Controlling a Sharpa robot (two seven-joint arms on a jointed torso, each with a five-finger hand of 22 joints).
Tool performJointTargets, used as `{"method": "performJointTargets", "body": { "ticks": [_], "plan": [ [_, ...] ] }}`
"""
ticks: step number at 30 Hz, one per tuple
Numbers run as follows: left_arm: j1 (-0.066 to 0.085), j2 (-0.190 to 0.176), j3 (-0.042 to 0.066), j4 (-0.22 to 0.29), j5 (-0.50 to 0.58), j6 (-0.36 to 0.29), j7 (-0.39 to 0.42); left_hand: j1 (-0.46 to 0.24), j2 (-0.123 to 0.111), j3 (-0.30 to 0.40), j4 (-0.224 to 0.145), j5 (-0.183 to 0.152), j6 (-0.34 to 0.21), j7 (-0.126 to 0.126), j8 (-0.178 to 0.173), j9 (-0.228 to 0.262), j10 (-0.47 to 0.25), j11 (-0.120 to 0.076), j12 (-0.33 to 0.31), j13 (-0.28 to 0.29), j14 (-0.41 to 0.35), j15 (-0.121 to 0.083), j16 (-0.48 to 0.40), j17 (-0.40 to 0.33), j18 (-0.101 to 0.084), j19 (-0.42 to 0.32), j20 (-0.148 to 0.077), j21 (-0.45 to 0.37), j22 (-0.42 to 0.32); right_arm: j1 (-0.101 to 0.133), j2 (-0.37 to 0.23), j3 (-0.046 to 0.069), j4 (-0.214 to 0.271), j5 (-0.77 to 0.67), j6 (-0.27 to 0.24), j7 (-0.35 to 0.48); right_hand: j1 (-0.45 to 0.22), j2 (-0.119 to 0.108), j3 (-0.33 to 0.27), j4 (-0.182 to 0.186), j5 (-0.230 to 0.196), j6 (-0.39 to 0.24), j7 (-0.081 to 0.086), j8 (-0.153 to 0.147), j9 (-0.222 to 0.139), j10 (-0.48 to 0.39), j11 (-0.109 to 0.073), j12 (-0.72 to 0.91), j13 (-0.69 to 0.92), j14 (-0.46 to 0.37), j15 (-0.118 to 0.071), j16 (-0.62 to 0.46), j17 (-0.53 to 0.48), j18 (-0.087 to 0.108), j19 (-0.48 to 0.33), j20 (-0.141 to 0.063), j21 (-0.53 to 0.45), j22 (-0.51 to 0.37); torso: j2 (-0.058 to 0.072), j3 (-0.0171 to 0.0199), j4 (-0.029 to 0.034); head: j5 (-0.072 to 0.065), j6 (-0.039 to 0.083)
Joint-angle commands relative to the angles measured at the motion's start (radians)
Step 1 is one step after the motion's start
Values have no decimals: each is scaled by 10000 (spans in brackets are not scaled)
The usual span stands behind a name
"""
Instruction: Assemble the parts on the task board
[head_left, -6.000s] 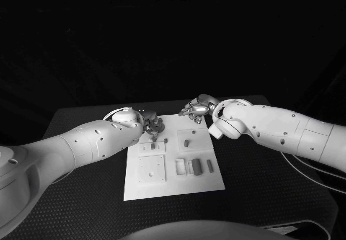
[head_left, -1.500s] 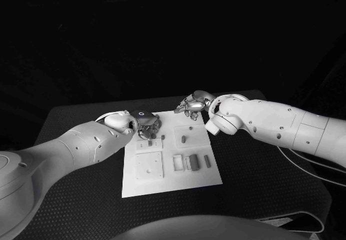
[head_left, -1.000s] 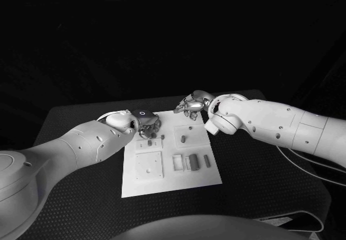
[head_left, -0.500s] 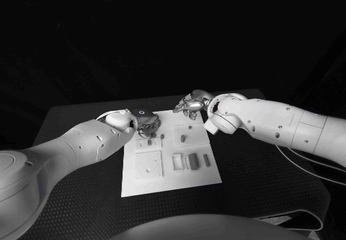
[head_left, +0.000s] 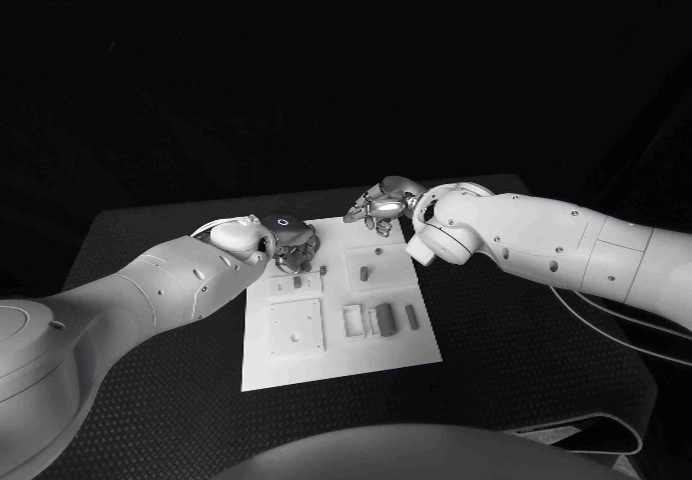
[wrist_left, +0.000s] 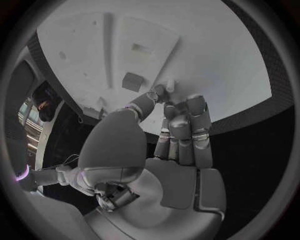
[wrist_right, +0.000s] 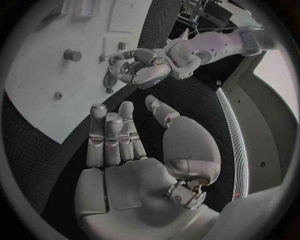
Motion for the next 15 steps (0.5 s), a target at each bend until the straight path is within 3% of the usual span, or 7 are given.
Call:
{"method": "performJointTargets", "body": {
  "ticks": [1,6,8,12,15],
  "plan": [
    [-175,-1,-75,-7,-285,530,87,41,177,40,-21,90,121,22,55,-22,26,66,32,-20,-8,92,63,9,267,4,73,42,219,5,1,8,19,-86,113,76,-137,4,24,-48,13,-47,99,48,-5,-66,4,70,-10,16,-79,-28,-13,301,21,-20,-58,99,-5,7,6,-28,-27],
    [-175,-16,-75,12,-170,645,163,86,374,217,52,254,-15,30,-59,-123,28,79,12,-60,-16,101,56,7,275,-12,94,48,219,5,0,9,14,-86,115,77,-143,3,23,-45,13,-47,99,48,-5,-67,5,70,-11,15,-79,-28,-14,301,22,-19,-58,99,-18,9,7,-42,-42],
    [-175,-24,-75,33,-142,656,179,19,429,261,117,651,-10,46,-71,-155,24,92,12,-72,-22,121,59,10,276,-22,104,59,224,5,-2,10,13,-85,116,77,-146,3,22,-43,13,-47,99,48,-5,-67,5,71,-11,15,-78,-28,-14,301,22,-19,-58,99,-17,8,9,-49,-47],
    [-174,-24,-75,41,-142,591,174,-82,411,227,152,748,-42,51,-98,-190,19,95,17,-80,-27,120,61,12,282,-26,110,78,228,5,0,11,12,-83,118,77,-152,2,21,-39,12,-48,100,47,-5,-67,5,71,-12,15,-78,-28,-14,301,22,-18,-58,100,-21,9,18,-57,-57],
    [-174,-34,-75,55,-142,163,254,-99,399,215,139,990,90,83,-34,-183,70,119,49,-82,11,140,86,21,308,5,105,115,231,6,3,11,14,-83,122,80,-157,0,20,-37,12,-48,100,48,-6,-67,5,72,-12,15,-78,-28,-14,301,22,-18,-58,100,-19,7,15,-49,-49]
  ]
}}
